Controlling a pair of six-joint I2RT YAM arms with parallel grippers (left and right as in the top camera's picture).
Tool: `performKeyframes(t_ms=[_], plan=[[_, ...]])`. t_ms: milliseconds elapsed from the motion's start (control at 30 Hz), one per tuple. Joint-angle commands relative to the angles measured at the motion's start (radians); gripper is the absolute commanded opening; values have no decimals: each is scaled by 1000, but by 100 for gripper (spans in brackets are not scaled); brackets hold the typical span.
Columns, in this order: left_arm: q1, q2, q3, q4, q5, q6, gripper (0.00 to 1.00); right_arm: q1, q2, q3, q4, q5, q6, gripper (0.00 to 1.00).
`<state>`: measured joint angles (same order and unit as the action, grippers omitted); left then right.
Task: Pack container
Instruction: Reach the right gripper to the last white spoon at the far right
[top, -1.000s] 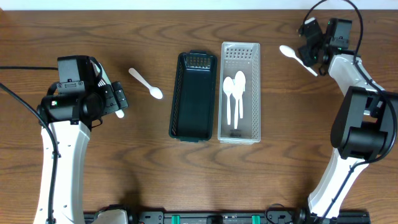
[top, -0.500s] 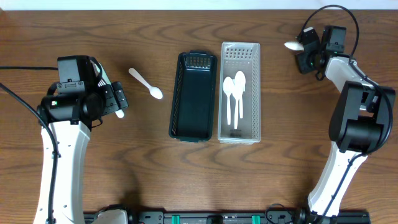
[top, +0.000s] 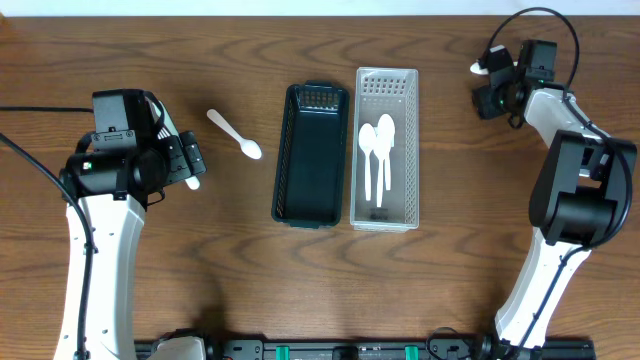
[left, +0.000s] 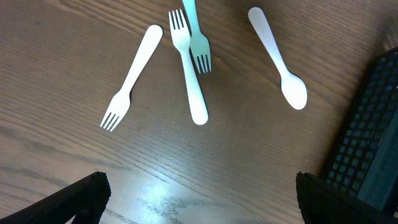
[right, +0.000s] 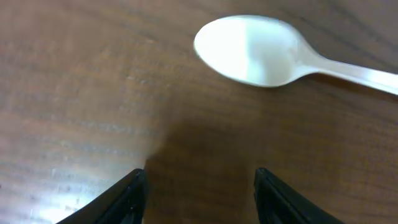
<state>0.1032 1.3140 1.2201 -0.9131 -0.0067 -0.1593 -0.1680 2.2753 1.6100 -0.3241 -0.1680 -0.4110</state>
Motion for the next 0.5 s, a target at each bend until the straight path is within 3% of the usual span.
performKeyframes(t_ms=[0,133,467], plan=[[5,5,13,-3,-5,9,98,-8,19,66,49,-5,180,58],[5,5,13,-3,-5,9,98,-10,19,82,226,-5,355,54],[5,5,13,-3,-5,9,98,-10,91,82,428,109,431,50]])
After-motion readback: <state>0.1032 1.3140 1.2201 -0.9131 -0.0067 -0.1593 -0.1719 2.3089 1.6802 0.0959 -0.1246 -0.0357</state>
